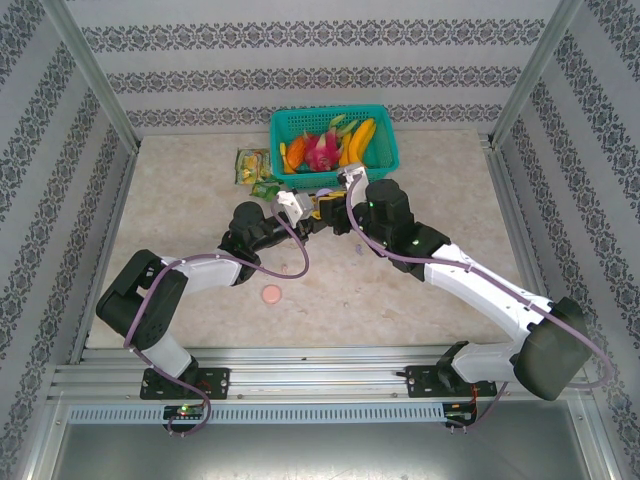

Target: Insert wireless bluetooth earbuds into charging case

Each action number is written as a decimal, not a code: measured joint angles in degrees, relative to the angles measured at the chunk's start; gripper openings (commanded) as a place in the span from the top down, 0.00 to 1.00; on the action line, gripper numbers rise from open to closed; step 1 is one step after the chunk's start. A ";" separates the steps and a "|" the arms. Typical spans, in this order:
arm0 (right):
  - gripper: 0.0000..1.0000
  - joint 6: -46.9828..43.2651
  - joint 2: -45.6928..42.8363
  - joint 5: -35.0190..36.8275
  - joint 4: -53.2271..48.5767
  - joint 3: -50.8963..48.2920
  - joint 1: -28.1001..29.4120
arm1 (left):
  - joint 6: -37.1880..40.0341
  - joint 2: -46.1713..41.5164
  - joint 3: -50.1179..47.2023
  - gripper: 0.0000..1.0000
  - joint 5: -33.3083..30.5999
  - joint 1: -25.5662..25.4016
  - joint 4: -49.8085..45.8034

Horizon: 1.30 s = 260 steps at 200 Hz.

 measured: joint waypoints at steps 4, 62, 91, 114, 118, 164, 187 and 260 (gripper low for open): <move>0.71 0.02 0.02 0.00 -0.02 0.02 0.00 | -0.09 0.00 0.00 1.00 0.00 0.00 0.00; 0.51 0.52 0.07 -0.04 -2.25 1.57 -0.28 | -0.66 0.07 0.00 1.00 0.00 -0.02 0.94; 0.44 1.77 -1.33 -0.48 -4.50 2.10 -1.86 | -0.96 0.33 0.00 1.00 -0.02 -0.11 2.71; 0.41 3.23 -3.34 -1.36 -5.99 2.12 -3.80 | -1.40 0.46 0.00 1.00 -0.02 -0.35 4.63; 0.40 3.65 -3.78 -1.55 -6.10 2.12 -4.15 | -1.53 0.50 0.00 1.00 -0.04 -0.35 4.94; 0.39 8.50 -7.93 -4.13 -6.43 2.25 -7.80 | -2.38 1.22 0.00 1.00 -0.22 -0.37 6.25; 0.39 11.17 -8.90 -4.33 -6.86 2.25 -9.38 | -2.60 1.53 -0.04 1.00 -0.31 -0.37 6.56; 0.37 18.73 -10.99 -1.79 -15.91 -3.04 -19.17 | -3.48 2.10 -1.97 1.00 -1.84 -0.37 9.09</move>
